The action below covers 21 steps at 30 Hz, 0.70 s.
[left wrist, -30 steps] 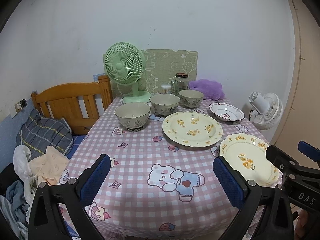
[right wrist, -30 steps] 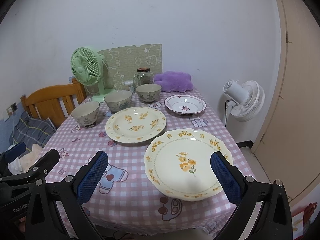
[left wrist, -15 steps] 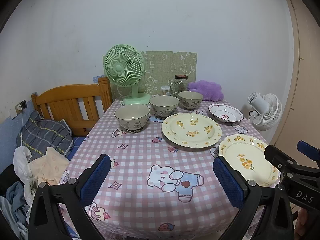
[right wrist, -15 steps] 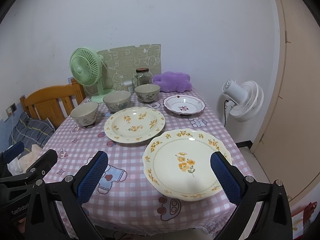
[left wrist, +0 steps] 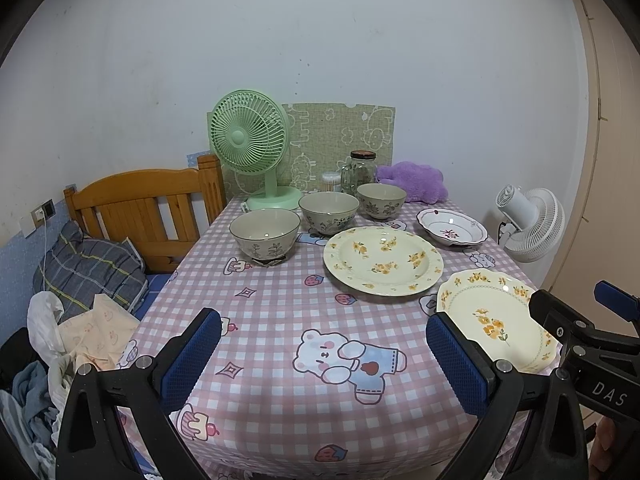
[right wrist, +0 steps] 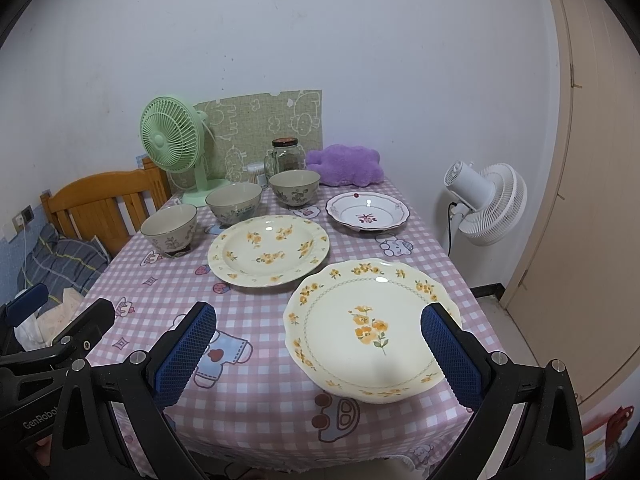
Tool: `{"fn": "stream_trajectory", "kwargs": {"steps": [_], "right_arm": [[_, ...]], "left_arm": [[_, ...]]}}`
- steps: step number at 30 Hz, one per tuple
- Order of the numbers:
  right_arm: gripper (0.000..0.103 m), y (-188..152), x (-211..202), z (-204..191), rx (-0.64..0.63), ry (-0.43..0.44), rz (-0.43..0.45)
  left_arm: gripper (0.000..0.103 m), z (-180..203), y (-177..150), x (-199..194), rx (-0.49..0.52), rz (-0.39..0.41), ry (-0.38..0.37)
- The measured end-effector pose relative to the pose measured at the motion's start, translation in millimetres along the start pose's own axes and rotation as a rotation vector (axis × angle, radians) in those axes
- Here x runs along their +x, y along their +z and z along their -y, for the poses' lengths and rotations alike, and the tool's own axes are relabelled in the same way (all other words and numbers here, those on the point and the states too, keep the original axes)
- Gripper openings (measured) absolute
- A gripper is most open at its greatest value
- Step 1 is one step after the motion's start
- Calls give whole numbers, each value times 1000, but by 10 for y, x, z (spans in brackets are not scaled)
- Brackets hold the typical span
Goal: Organize plates and bowls
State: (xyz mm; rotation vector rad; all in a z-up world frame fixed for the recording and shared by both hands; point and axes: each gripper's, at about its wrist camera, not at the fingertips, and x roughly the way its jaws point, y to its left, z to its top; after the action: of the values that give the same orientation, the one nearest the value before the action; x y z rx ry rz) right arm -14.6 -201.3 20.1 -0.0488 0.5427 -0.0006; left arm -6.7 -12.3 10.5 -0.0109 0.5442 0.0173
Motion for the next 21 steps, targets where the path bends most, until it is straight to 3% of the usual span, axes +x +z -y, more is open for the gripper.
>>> {"fn": "stream_trajectory", "kwargs": {"steps": [21], "right_arm": [[103, 33, -8, -16, -6, -13, 1]], "left_arm": [[102, -22, 10, 21, -3, -8, -9]]}}
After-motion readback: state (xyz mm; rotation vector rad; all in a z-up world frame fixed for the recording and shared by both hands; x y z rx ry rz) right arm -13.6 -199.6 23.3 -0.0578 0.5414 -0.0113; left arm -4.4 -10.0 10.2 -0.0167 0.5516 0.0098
